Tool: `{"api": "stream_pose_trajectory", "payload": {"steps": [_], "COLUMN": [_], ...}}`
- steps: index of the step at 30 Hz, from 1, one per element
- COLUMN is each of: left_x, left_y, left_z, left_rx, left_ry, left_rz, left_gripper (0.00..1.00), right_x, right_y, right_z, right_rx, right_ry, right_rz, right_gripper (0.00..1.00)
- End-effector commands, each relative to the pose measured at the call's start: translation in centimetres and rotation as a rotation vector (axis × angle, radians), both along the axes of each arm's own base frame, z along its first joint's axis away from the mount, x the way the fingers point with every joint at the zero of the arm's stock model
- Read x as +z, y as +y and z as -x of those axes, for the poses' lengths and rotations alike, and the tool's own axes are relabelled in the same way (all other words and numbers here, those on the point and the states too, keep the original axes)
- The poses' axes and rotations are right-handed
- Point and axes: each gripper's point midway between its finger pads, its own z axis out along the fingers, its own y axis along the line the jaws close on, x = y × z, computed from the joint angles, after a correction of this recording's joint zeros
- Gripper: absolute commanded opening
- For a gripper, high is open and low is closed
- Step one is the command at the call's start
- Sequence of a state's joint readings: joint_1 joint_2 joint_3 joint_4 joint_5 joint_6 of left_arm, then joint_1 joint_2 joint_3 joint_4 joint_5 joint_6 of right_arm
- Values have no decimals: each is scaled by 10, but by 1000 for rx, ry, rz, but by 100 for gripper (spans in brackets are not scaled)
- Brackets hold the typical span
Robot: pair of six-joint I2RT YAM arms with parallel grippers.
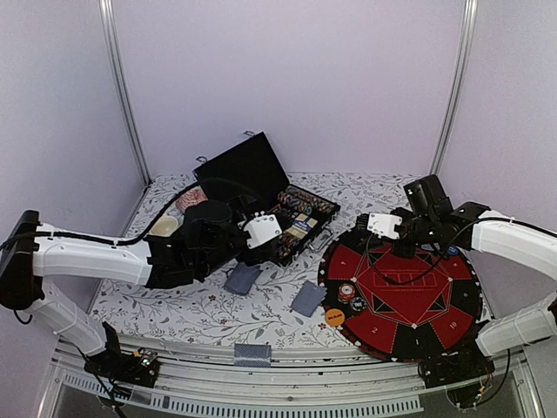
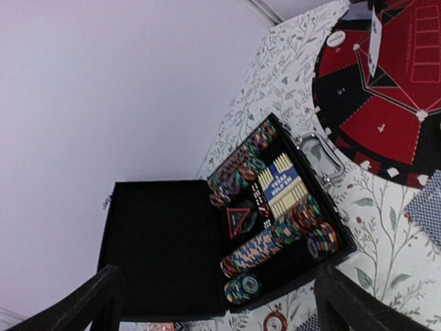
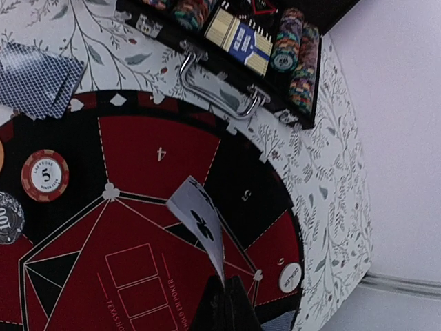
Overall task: Distribute texas hold em gaming equipment
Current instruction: Place the poker card in the community card area.
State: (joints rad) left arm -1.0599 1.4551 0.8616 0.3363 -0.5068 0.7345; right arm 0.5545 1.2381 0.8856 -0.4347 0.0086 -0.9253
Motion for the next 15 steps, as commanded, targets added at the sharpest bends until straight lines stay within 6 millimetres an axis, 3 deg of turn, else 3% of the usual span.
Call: {"api": "stream_pose_trajectory", "payload": {"steps": [1,8,15], "left_x": [-21,-21,-24], "left_y": [16,26,32], "left_z": [-7,-15,-16], "left_rx": [63,79,98], "left_ry": [181,253,262], "left_rz": [62,103,114], "left_gripper": [98,98,98], "right_x": [-32,-60,-102], "right_y": [-25,-21,-11], "right_z": [-7,-26,24], "right_rx": [-190,-296,-145], "right_ry": [87,130,293], "right_rz": [59,44,79], "right_gripper": [1,1,1]}}
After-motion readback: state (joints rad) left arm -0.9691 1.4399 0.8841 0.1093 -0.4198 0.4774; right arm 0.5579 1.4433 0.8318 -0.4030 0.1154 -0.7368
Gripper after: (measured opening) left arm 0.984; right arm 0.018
